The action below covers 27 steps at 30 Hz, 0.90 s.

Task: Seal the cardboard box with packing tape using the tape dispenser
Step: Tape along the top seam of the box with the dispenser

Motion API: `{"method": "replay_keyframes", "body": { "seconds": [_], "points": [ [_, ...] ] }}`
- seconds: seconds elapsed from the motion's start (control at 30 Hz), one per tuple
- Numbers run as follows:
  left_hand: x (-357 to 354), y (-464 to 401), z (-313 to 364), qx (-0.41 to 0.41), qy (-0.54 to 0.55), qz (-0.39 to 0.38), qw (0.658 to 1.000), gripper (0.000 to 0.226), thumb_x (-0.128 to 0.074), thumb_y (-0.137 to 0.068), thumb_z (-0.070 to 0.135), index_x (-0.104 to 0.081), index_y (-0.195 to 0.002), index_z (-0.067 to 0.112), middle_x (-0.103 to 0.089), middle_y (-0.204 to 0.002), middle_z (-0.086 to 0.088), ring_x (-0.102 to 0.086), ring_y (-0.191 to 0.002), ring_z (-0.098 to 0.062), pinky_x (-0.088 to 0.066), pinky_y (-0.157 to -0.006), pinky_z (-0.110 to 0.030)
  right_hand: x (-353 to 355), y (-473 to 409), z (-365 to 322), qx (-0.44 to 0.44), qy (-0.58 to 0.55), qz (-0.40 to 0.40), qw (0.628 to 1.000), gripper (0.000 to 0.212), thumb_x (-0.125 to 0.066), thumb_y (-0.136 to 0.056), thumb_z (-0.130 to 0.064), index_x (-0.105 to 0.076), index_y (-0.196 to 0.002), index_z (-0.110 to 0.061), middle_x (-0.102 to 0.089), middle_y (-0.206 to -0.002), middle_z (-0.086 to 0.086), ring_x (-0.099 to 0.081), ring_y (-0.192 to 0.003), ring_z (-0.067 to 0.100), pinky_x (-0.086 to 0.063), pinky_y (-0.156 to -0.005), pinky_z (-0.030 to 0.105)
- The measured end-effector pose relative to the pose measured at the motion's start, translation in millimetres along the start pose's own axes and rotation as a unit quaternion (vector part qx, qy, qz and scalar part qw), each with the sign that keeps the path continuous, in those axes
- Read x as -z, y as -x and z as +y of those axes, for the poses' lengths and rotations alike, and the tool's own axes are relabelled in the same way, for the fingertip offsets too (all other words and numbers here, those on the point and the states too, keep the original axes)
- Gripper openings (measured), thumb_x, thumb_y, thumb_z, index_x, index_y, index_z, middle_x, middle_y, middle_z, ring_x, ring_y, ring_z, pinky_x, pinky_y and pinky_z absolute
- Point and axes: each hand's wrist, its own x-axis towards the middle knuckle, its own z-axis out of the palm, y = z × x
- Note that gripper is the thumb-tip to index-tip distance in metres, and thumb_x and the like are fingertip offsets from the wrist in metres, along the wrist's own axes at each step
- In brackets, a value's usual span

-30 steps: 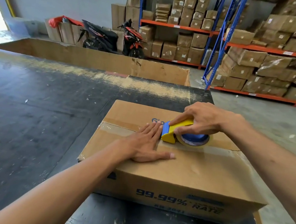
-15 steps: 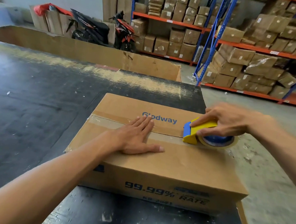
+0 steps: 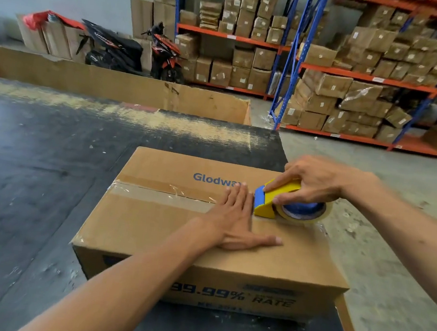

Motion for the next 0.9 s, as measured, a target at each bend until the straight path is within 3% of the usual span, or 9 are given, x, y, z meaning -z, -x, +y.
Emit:
{"method": "replay_keyframes", "body": {
  "seconds": [0.17, 0.37, 0.5, 0.67, 0.9],
  "points": [
    [-1, 3, -13, -0.003, -0.005, 0.005, 1.0, 0.123, -0.024, -0.075, 0.095, 0.016, -0.156, 0.011, 0.021, -0.164, -0.011, 0.021, -0.151, -0.021, 0.01, -0.123, -0.04, 0, -5, -6, -0.011, -0.023, -0.003, 1.0, 0.042, -0.055, -0.079, -0.075, -0.063, -0.117, -0.06, -0.048, -0.075, -0.028, -0.051, -0.078, 0.002, -0.043, -0.073, 0.028],
    [3, 14, -45, -0.006, -0.011, 0.001, 1.0, 0.125, -0.019, -0.069, 0.1, 0.016, -0.157, 0.018, 0.02, -0.165, -0.006, 0.02, -0.151, -0.014, 0.005, -0.124, -0.039, 3, -25, -30, -0.006, -0.019, 0.01, 1.0, 0.043, -0.056, -0.08, -0.075, -0.063, -0.119, -0.058, -0.045, -0.079, -0.03, -0.048, -0.087, 0.006, -0.04, -0.074, 0.028],
    [4, 20, -50, -0.008, -0.019, -0.001, 1.0, 0.122, -0.02, -0.071, 0.098, 0.015, -0.157, 0.018, 0.019, -0.165, -0.003, 0.02, -0.151, -0.012, 0.005, -0.124, -0.039, 3, -22, -32, -0.012, -0.039, 0.017, 0.999, 0.043, -0.057, -0.08, -0.074, -0.064, -0.118, -0.057, -0.06, -0.101, -0.025, -0.051, -0.091, 0.006, -0.039, -0.071, 0.023],
    [5, 21, -48, -0.005, -0.029, -0.001, 1.0, 0.12, -0.022, -0.075, 0.095, 0.012, -0.158, 0.016, 0.019, -0.165, -0.004, 0.019, -0.151, -0.014, 0.005, -0.124, -0.039, 7, 0, -20, -0.033, -0.082, 0.009, 0.996, 0.039, -0.061, -0.083, -0.068, -0.064, -0.119, -0.056, -0.048, -0.081, -0.028, -0.05, -0.08, -0.001, -0.031, -0.065, 0.02],
    [4, 20, -51, -0.007, -0.028, -0.003, 1.0, 0.12, -0.021, -0.074, 0.096, 0.011, -0.158, 0.016, 0.021, -0.165, -0.003, 0.02, -0.151, -0.013, 0.005, -0.124, -0.04, 6, 23, 4, -0.036, -0.059, -0.018, 0.997, 0.046, -0.053, -0.079, -0.079, -0.059, -0.121, -0.062, -0.053, -0.087, -0.013, -0.048, -0.079, 0.006, -0.036, -0.067, 0.03]
  ]
}}
